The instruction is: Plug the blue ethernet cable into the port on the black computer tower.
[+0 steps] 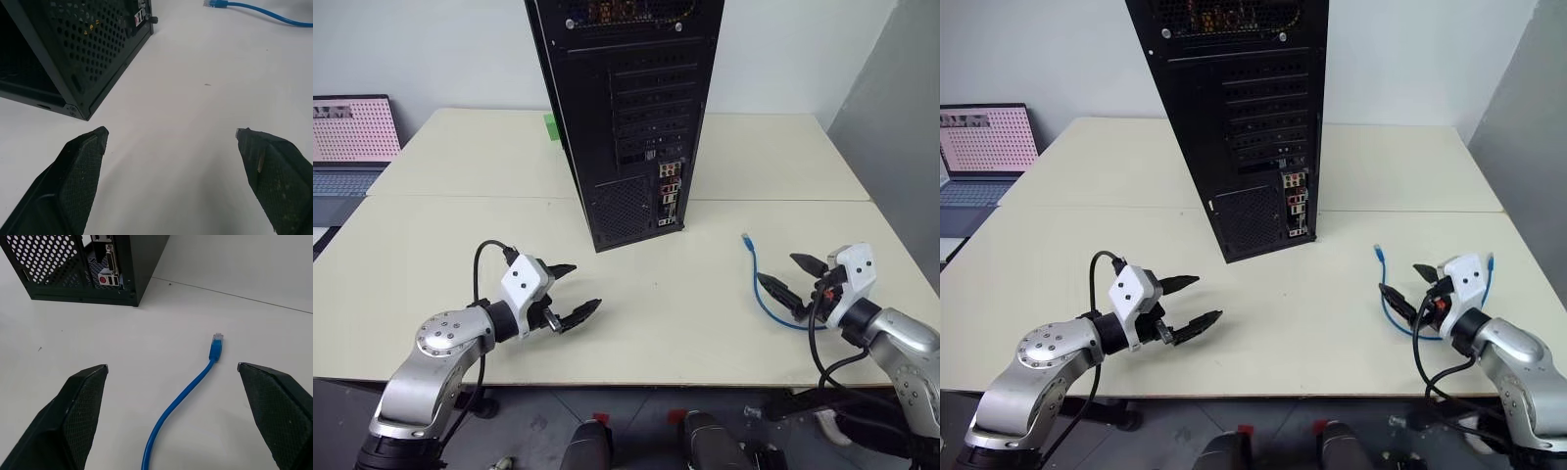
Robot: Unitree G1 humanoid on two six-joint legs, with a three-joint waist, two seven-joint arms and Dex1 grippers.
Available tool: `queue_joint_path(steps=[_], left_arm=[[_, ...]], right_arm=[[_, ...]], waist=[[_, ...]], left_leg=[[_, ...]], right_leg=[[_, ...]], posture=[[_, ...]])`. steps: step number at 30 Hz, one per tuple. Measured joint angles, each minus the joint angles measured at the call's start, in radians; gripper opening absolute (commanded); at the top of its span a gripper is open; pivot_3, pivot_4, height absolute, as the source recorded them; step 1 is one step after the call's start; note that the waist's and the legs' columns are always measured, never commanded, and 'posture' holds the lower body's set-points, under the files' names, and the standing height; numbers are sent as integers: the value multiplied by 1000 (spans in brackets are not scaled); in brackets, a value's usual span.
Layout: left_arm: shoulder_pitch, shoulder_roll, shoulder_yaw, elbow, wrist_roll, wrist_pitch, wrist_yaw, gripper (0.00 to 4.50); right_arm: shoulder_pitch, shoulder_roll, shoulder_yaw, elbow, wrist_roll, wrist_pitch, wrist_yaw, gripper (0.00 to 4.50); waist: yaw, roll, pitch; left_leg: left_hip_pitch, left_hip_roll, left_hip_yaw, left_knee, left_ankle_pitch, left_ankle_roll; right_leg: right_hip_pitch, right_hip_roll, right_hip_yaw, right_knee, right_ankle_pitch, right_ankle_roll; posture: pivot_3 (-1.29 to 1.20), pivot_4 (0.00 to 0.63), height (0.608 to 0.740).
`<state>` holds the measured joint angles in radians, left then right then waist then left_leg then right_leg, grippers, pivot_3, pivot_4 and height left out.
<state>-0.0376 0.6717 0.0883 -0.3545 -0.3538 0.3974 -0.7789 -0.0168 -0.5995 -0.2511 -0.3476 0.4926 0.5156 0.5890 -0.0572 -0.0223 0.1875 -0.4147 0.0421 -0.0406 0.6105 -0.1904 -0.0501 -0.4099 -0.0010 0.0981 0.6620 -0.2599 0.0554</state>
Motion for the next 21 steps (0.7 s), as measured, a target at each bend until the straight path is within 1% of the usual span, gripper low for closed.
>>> queue_joint_path(steps=[13,17,21], left_arm=[[-8,1,-7,0,11,-29,-20,4461],[-37,2,-26,2,16,-28,-30,4461],[-86,-3,-66,2,9,-6,-46,4461]], right_arm=[[-2,0,13,1,-10,0,-3,4500],[-12,19,40,1,-45,0,-40,4500],[-52,51,55,3,-78,-4,-83,4500]], waist=[[0,0,0],[0,0,0],[0,0,0]], left_leg=[[0,0,0,0,0,0],[0,0,0,0,0,0],[0,0,0,0,0,0]], right_leg=[[0,0,0,0,0,0],[0,0,0,0,0,0],[0,0,0,0,0,0]], posture=[[0,150,740],[0,150,740],[0,150,740]])
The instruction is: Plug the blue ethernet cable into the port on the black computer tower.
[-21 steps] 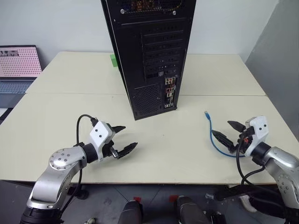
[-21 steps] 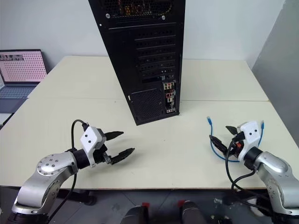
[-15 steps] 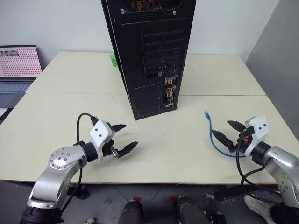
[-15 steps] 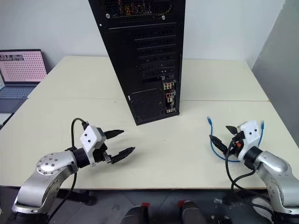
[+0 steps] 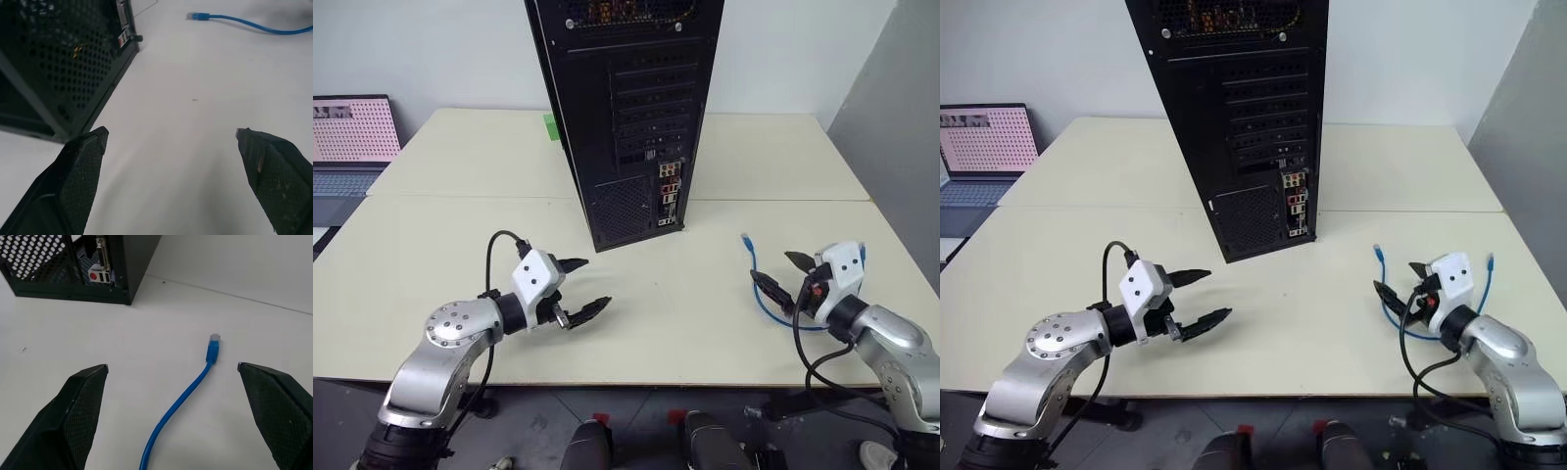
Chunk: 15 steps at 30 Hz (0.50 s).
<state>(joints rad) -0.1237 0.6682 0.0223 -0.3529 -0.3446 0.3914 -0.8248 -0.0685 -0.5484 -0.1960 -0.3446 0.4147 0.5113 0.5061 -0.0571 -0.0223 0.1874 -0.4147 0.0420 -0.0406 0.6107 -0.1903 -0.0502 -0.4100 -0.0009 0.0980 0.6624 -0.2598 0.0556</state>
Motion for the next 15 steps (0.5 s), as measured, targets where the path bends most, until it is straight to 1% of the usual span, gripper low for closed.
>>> queue_joint_path(steps=[4,6,7,9,15], left_arm=[[-87,-50,-43,-3,-30,24,-10,4461],[-121,-75,-70,-2,-32,27,-14,4461],[-135,-85,-81,0,-32,27,-14,4461],[-166,-103,-101,13,-31,26,-16,4461],[-207,-117,-135,72,-8,6,-23,4461]], right_arm=[[-50,38,48,59,-55,-15,-43,4500],[-84,58,75,128,-113,-44,-80,4500],[-102,71,87,163,-142,-63,-102,4500],[-135,96,104,220,-165,-62,-127,4500],[-223,154,141,393,-220,-90,-164,4500]], waist=[[0,0,0],[0,0,0],[0,0,0],[-1,0,0],[-1,0,0]], left_leg=[[0,0,0,1,0,0],[0,-1,0,1,0,0],[0,0,0,1,0,0],[0,0,0,1,0,0],[0,0,0,1,0,0]], right_leg=[[0,0,0,0,0,0],[0,0,0,0,1,1],[0,0,0,0,2,4],[0,0,0,1,3,5],[0,1,0,1,4,6]], posture=[[0,150,740],[0,150,740],[0,150,740],[0,150,740],[0,150,740]])
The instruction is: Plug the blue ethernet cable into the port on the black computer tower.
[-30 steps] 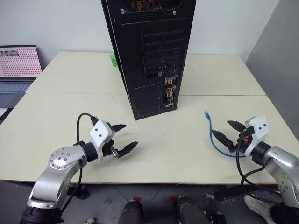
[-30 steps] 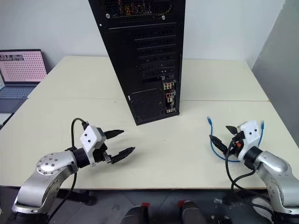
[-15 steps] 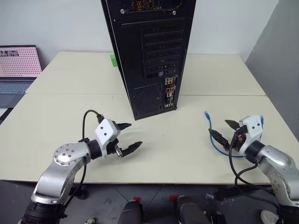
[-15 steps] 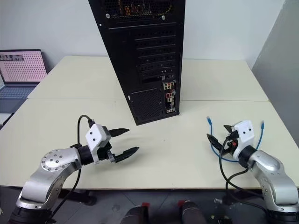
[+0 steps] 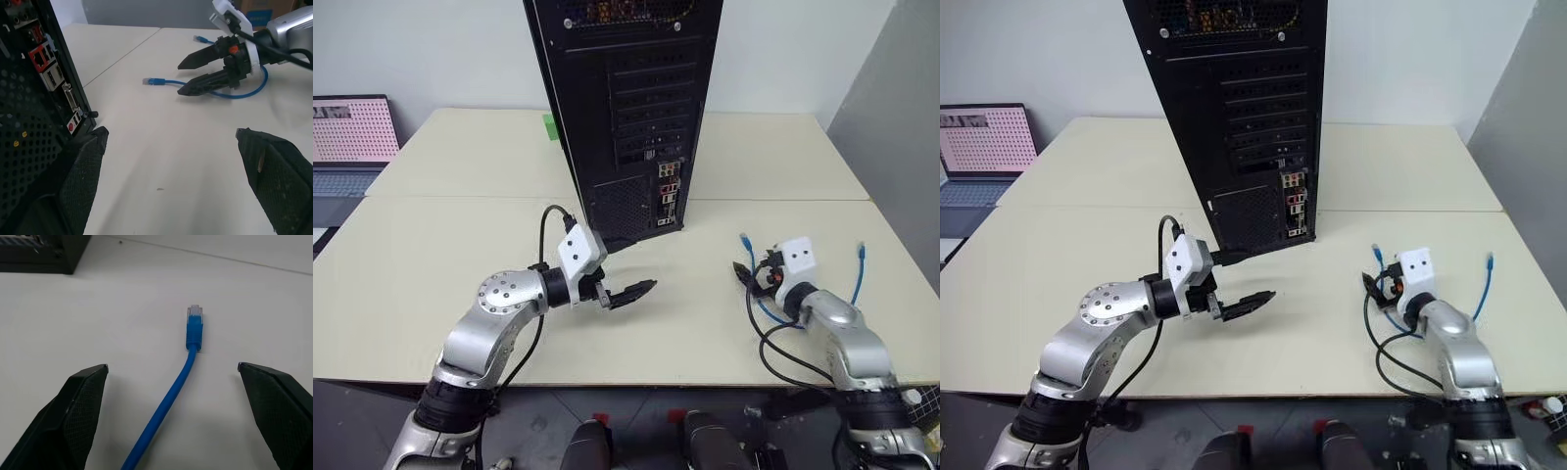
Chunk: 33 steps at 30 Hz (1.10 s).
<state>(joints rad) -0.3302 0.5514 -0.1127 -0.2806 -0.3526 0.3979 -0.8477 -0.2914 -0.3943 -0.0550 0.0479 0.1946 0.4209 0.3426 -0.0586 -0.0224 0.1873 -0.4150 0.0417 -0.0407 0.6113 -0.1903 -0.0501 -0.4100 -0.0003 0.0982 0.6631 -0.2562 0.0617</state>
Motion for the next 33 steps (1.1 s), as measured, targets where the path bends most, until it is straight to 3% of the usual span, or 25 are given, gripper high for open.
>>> queue_joint_path(steps=[4,7,23,29,33], left_arm=[[0,-1,-3,17,7,-19,-14,4461],[0,-6,-3,20,13,-34,-15,4500],[3,-14,-2,105,25,-59,-18,4500],[-39,5,-8,174,49,-93,-66,4500],[-89,12,-41,233,63,-128,-145,4500]], right_arm=[[-43,26,3,78,-28,-38,-13,4500],[-73,53,1,135,-43,-73,-32,4109],[-119,51,16,211,-81,-124,-9,273],[-72,-5,65,123,-63,-117,147,106],[-50,-88,154,-64,-2,-64,352,90]], waist=[[1,0,0],[-1,0,0],[0,0,0],[1,0,0],[-1,1,0]], left_leg=[[0,0,0,0,0,0],[0,0,0,0,0,0],[0,0,0,1,0,0],[0,0,0,1,0,0],[0,0,0,1,0,0]], right_leg=[[0,0,0,0,0,0],[0,0,0,0,0,0],[1,0,0,0,0,0],[1,0,0,0,0,0],[0,0,-1,0,0,0]], posture=[[0,150,740],[0,150,740],[0,150,740],[0,150,740],[0,150,740]])
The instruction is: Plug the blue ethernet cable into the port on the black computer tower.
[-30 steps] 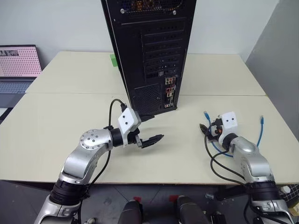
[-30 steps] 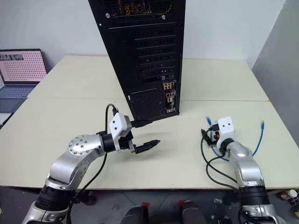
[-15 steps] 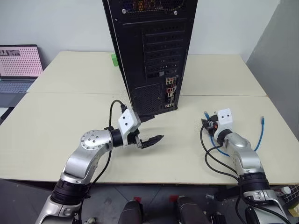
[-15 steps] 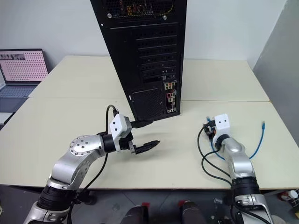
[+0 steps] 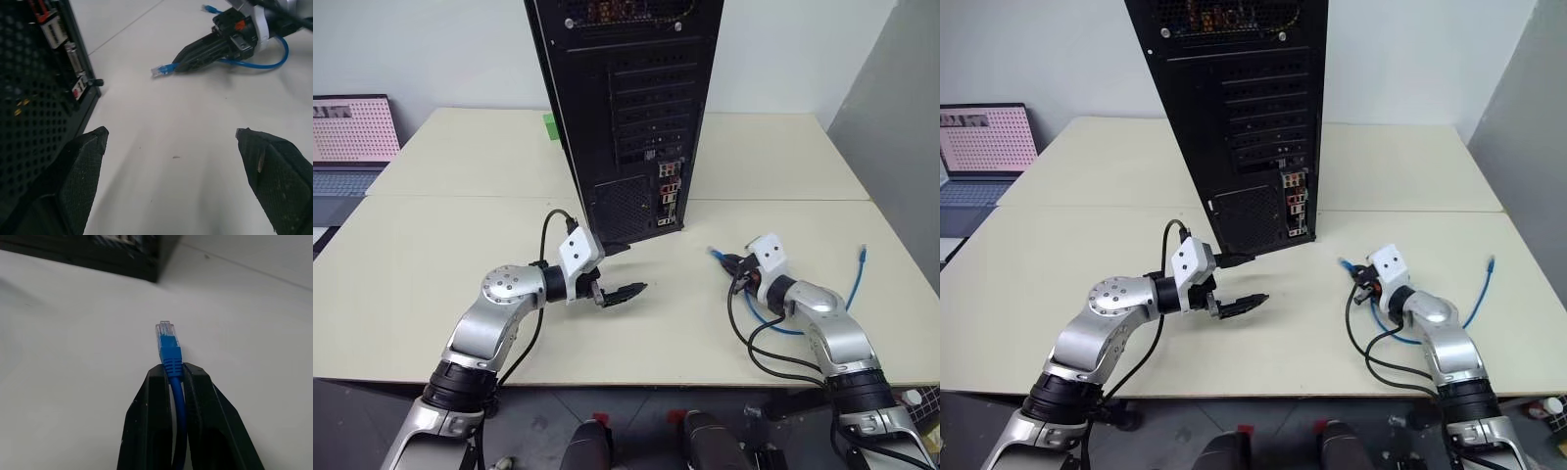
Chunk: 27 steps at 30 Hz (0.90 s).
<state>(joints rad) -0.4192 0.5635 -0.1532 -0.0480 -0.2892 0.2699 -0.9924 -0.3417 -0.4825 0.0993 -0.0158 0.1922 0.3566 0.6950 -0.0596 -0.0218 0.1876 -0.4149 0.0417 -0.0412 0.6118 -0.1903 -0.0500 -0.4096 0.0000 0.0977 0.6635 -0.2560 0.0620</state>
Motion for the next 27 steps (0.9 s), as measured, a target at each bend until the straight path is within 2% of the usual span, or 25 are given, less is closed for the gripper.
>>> queue_joint_path(steps=[7,15,23,27], left_arm=[[-62,2,-42,56,0,-22,-143,4500],[-86,-9,-90,75,4,-39,-229,4500],[-86,-8,-97,87,18,-43,-261,3053],[-86,-7,-98,92,32,-51,-267,2179]], right_arm=[[-15,-125,105,-222,91,128,240,78],[-41,-139,160,-293,109,179,307,74],[-60,-137,169,-298,111,196,313,72],[-66,-136,169,-298,120,200,322,72]], waist=[[2,0,0],[2,0,0],[2,0,0],[2,0,0]], left_leg=[[0,1,0,0,0,0],[0,1,-1,0,0,0],[-1,1,-1,1,0,0],[0,1,-1,1,0,0]], right_leg=[[0,1,0,0,0,0],[0,1,-1,0,0,0],[0,1,-1,0,0,0],[0,1,-1,0,0,0]], posture=[[0,150,740],[0,150,740],[0,150,740],[0,150,740]])
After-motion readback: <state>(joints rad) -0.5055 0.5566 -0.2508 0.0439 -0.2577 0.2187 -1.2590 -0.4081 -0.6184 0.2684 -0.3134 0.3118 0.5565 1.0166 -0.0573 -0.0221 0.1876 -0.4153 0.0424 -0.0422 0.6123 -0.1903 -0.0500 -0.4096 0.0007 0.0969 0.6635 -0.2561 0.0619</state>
